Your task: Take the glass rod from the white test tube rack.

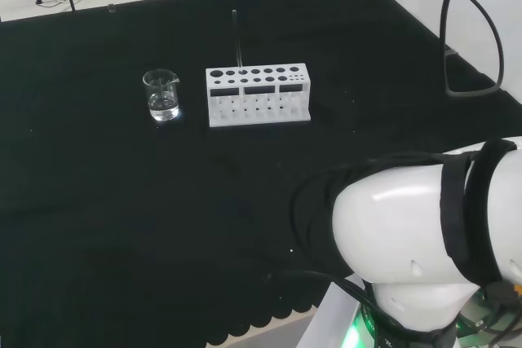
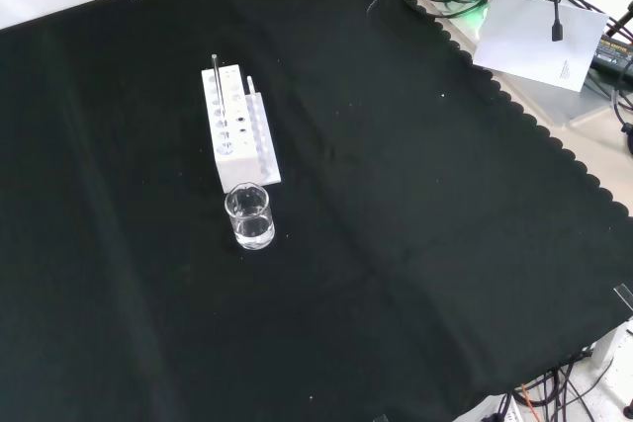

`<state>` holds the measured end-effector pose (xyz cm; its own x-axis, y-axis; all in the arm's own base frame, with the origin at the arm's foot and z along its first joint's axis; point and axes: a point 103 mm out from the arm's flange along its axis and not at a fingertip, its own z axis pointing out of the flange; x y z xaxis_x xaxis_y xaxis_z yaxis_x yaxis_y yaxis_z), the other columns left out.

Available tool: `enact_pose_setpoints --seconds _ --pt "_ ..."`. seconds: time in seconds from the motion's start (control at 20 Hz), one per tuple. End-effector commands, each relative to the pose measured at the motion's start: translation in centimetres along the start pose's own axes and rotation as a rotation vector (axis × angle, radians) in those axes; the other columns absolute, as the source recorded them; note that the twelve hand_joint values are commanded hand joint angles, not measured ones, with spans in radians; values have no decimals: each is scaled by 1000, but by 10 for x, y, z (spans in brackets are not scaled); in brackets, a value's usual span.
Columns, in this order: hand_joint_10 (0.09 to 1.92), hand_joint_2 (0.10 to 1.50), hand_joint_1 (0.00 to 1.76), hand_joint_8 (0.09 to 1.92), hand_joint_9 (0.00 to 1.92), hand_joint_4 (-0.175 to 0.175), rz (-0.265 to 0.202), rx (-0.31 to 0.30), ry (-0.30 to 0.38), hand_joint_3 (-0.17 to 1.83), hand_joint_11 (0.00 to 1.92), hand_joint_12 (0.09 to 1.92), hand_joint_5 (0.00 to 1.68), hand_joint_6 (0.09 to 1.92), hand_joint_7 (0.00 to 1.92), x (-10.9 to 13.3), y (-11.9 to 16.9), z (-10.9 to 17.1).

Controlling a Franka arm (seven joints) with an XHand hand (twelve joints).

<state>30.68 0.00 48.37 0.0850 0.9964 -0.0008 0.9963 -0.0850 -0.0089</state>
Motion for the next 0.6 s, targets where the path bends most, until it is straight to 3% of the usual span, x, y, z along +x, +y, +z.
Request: enact_pose_setpoints --seconds 0.05,0.1,0.2,0.6 --pt "615 1116 898 405 337 -139 8 -6 -14 -165 343 1133 52 91 130 1 1 0" --pt "607 1148 822 352 164 -135 10 -6 -14 -170 166 1150 25 87 63 0 1 -1" --pt "604 1172 765 312 35 -132 9 -3 -16 -175 35 1163 5 87 13 1 2 -1" --pt "612 1179 744 306 0 -130 -19 -3 -18 -175 0 1170 0 87 0 5 17 -5"
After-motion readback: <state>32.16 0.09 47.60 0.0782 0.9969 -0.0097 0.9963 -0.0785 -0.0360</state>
